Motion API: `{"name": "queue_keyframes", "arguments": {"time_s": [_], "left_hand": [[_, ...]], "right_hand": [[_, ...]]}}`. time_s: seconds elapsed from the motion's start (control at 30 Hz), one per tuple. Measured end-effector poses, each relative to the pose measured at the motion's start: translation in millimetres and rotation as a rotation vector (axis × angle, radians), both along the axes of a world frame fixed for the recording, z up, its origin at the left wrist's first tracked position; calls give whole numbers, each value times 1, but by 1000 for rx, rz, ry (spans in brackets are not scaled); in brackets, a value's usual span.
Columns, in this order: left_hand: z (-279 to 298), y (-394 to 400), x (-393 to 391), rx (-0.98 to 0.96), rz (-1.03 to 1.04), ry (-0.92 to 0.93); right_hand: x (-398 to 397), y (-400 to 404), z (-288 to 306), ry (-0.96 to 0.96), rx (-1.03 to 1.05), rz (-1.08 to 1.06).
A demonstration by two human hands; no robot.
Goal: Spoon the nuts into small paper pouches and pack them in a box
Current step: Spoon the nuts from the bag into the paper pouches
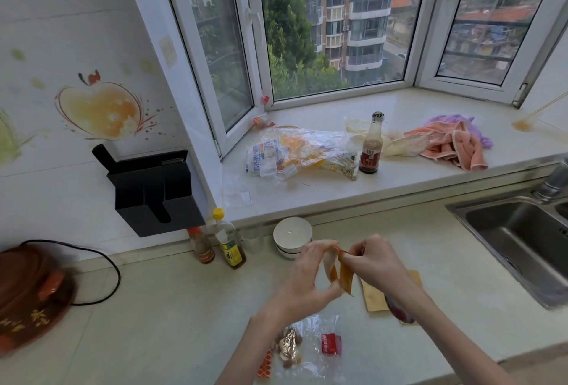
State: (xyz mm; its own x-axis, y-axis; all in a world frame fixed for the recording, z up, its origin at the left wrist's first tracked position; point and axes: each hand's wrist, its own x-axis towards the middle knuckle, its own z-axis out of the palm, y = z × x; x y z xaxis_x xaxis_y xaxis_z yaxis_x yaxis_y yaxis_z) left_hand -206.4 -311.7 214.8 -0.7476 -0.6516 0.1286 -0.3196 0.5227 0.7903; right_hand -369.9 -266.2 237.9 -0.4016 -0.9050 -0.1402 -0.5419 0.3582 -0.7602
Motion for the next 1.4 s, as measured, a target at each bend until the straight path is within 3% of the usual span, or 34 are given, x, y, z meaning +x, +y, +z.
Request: {"name": "queue_keyframes", "arguments": {"time_s": [0.17,0.37,0.5,0.67,0.93,1.17,1.4], "left_hand": [[-5,5,-3,-61,14,48],[-18,3,-8,-285,137,146],[-31,4,-1,-198,252,229],[-59,3,10,-100,439,116],[-116,0,49,378,520,-196],[-153,-1,70,526,622,-357],[-177,-2,85,608,673,-382]], "right_hand": [[8,-2,6,-37,-19,25],[14,-8,11,-82,-26,47],[13,-10,7,-135,93,124],[9,-5,-22,-229,221,170],[-8,6,-92,-16,232,148],[-21,9,-132,195,370,249],[-33,-2,-167,143,490,240]]}}
